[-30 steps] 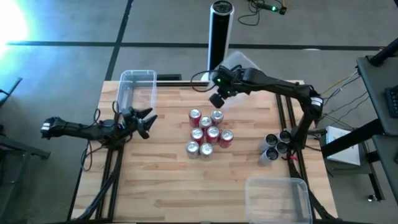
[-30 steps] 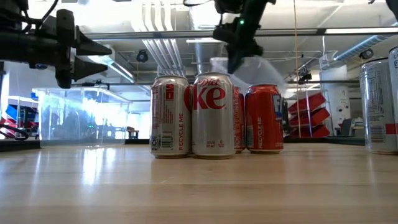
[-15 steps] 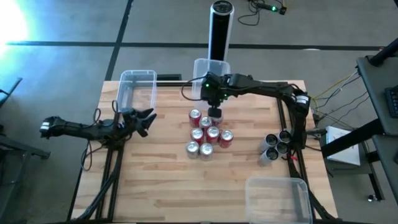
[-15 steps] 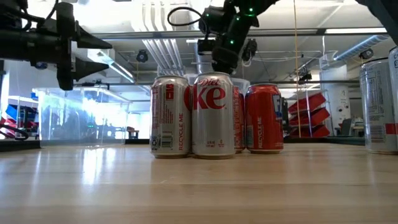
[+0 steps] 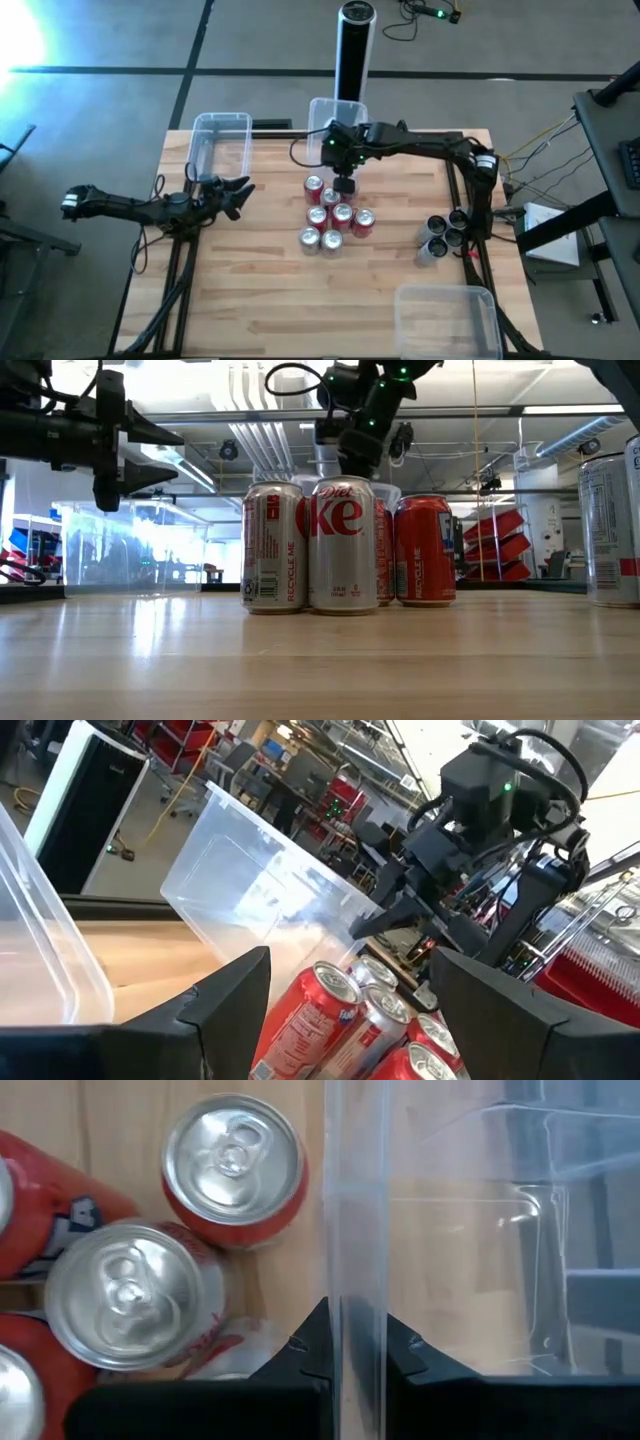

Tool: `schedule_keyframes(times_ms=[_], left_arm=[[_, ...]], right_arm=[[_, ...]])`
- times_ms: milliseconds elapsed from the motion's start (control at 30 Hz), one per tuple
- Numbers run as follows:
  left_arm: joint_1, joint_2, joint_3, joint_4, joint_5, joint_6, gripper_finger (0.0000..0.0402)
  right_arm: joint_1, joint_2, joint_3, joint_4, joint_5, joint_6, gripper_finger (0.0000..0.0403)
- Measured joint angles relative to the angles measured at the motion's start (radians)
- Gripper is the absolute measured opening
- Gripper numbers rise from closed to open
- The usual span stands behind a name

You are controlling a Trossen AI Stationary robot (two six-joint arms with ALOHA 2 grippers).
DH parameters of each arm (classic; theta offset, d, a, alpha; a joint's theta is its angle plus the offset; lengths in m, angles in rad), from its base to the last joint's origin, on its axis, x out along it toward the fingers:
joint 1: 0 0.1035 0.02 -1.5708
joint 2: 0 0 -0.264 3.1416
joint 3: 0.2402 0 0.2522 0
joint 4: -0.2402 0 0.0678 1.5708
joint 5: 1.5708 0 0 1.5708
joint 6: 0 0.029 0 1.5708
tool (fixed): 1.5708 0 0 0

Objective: Sort soda cans
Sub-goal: Move the transparent bin to the top center of the table

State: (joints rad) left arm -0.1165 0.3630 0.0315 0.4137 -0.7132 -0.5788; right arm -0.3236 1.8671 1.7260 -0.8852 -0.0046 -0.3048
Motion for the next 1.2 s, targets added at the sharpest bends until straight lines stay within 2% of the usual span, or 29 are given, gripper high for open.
schedule_keyframes(times_ms=[233, 433, 700, 867, 1200], left_arm=[[0.0, 0.001, 0.0, -0.003, 0.069, -0.006, 0.026], [0.0, 0.012, 0.0, -0.003, 0.072, -0.002, 0.026], [0.0, 0.026, 0.051, -0.044, 0.071, 0.132, 0.026], [0.0, 0.048, 0.167, -0.226, 0.046, 0.253, 0.026], [0.0, 0.089, 0.45, -0.769, 0.032, 0.215, 0.026]], right_arm=[[0.04, 0.0, -0.001, 0.0, 0.004, 0.025, 0.0015], [0.065, 0.0, -0.001, -0.029, 0.004, 0.044, 0.0015], [0.086, 0.0, -0.001, -0.055, 0.004, 0.055, 0.0015], [0.1, 0.0, -0.001, -0.054, 0.002, 0.071, 0.0015], [0.108, 0.0, -0.001, -0.051, -0.002, 0.103, 0.0015]])
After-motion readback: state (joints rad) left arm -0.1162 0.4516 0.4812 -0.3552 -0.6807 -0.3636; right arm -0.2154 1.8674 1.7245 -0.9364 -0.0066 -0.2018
